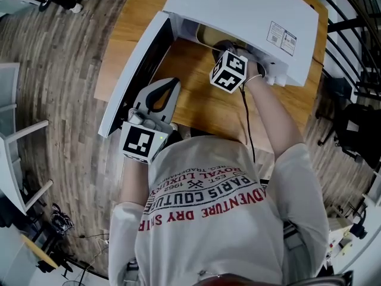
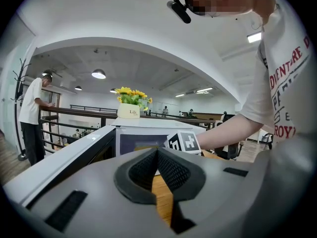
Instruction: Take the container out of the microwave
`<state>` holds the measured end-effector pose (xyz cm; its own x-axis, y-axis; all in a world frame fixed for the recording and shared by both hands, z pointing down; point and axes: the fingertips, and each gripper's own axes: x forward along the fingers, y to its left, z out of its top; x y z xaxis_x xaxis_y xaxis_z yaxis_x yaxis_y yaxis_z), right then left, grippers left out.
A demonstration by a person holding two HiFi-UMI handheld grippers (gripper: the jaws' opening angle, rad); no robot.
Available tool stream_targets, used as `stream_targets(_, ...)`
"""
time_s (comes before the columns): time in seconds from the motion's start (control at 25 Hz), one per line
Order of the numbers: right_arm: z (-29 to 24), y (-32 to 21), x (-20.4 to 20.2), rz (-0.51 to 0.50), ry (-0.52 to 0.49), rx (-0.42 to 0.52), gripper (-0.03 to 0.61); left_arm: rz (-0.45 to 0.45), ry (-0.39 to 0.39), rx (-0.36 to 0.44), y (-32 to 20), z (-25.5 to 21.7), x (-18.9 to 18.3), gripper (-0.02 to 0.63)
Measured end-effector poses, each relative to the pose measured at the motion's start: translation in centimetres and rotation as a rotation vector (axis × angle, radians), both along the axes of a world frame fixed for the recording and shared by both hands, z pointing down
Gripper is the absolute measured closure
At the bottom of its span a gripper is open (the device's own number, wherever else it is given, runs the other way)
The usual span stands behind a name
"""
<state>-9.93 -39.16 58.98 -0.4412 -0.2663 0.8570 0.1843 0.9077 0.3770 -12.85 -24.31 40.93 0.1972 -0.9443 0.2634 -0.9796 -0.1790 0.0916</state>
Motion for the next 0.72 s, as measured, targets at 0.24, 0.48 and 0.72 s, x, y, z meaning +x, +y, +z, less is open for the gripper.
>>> stream_targets(0.24,-2.3,1.9,0.2,0.067,-0.050,-0.038,0.545,0.029,0.031,0.022,1.3,-0.7,0.4,0.598)
stream_targets(0.48,-5.1,5.6,1.4,0.170,-0.125,-0.108,0.545,0.080,0.023,0.058,2.4,-2.2,0.6,0.597)
stream_targets(0.72,-8.3,9.6,2.7,0.287,-0.274,-0.228,0.545,0.154,0.014,0.099,3.4,-3.7,1.5,0.597)
